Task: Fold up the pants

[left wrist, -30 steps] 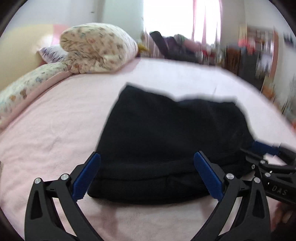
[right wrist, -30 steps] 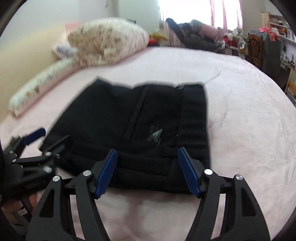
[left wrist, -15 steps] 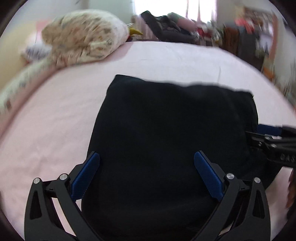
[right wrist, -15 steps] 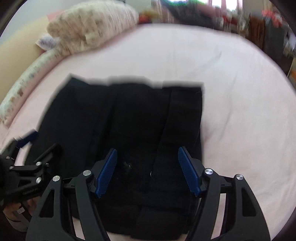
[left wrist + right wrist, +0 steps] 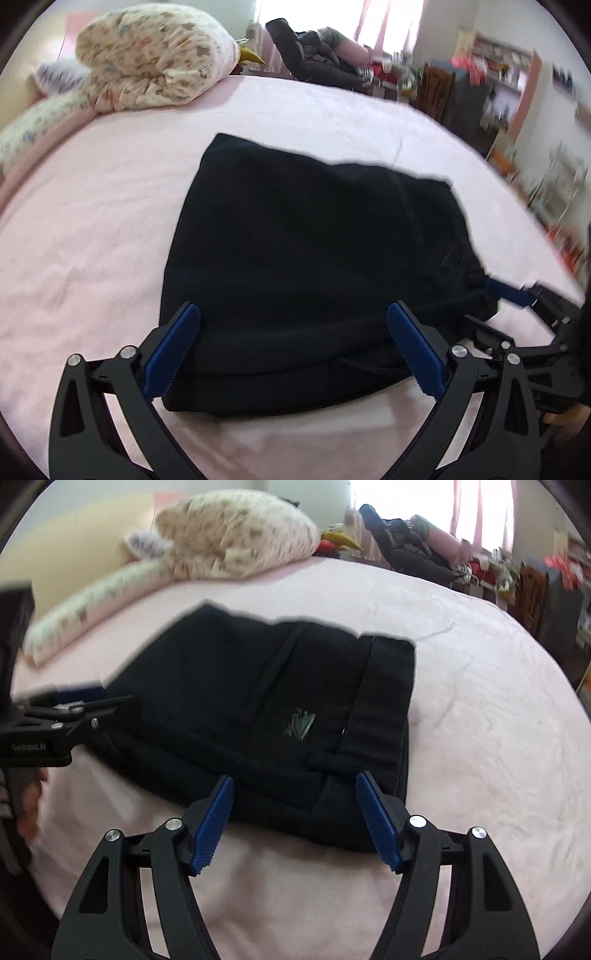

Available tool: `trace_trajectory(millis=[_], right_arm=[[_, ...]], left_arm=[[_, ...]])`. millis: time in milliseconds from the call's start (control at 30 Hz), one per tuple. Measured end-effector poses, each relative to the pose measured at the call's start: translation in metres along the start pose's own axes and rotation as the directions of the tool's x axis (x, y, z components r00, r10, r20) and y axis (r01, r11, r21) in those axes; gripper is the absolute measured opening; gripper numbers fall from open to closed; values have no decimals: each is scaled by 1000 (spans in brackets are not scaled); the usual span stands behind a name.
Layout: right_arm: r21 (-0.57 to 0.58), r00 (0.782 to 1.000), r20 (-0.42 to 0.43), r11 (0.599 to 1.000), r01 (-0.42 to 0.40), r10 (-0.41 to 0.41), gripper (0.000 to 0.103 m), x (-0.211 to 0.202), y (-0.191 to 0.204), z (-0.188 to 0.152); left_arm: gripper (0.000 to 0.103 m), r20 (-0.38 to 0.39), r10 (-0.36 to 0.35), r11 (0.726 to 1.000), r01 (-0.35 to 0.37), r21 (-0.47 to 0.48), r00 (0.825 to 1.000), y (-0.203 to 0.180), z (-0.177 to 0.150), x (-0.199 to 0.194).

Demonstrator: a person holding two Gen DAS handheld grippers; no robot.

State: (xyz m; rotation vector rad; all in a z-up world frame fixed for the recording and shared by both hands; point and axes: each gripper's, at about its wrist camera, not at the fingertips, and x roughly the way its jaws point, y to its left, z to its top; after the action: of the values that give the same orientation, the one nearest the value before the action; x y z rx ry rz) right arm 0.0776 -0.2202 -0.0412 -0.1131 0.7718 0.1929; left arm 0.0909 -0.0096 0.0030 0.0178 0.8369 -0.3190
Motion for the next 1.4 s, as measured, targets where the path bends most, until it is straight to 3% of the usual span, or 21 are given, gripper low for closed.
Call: trace_trajectory(millis=[67,133,200,233,267,333,367,400,467,533,733,833,967,1100,1233,1400], right_arm=[[37,1000,3,999,-23,23,72,2,-6,3],[90,997,-2,993,-77,78,73,-3,-16,10],[137,989,20,980,-145,143,73,-15,-31,14],[163,987,31,973,-162,159,75,-20,-38,17],[207,981,51,959,-192,185,84,-28,-54,22],[282,970,81,929,-241,228,87,-35,-81,29],[334,959,87,899,-283,270,87,-35,-98,34],[372,948,86,873,-315,306,87,-33,-110,37],[453,920,73,809,-375,385,87,-21,-132,42],[495,901,40,775,-394,433,87,-5,-143,46],[533,882,-92,771,-348,461,87,49,-150,46],[575,847,-97,724,-380,522,87,71,-154,36],[568,827,-76,705,-424,558,94,75,-153,32],[557,800,-77,691,-460,595,96,76,-151,33],[548,762,-75,665,-507,643,96,82,-146,36],[589,716,-3,580,-563,698,92,90,-154,35]], left_arm=[[101,25,58,997,-59,58,998,-11,-6,6],[101,47,62,995,-65,71,997,-13,-7,2],[101,55,6,1000,-6,10,998,1,2,-12],[101,78,-7,1000,9,-23,997,10,6,-21],[101,100,-17,998,22,-53,995,18,10,-27],[101,137,-88,984,108,-144,987,46,22,-40],[101,128,-143,969,165,-182,981,62,28,-40],[101,104,-159,964,177,-198,982,71,32,-38],[101,33,-156,965,160,-208,987,85,40,-28],[101,-45,-172,965,159,-207,984,97,49,-15],[101,-174,-281,932,225,-284,944,116,69,18],[101,-228,-295,928,221,-301,928,117,74,38],[101,-276,-344,914,253,-317,897,114,75,58],[101,-308,-428,874,303,-380,850,108,72,83],[101,-312,-429,878,312,-362,847,96,77,90],[101,-314,-426,880,309,-361,849,92,79,92]])
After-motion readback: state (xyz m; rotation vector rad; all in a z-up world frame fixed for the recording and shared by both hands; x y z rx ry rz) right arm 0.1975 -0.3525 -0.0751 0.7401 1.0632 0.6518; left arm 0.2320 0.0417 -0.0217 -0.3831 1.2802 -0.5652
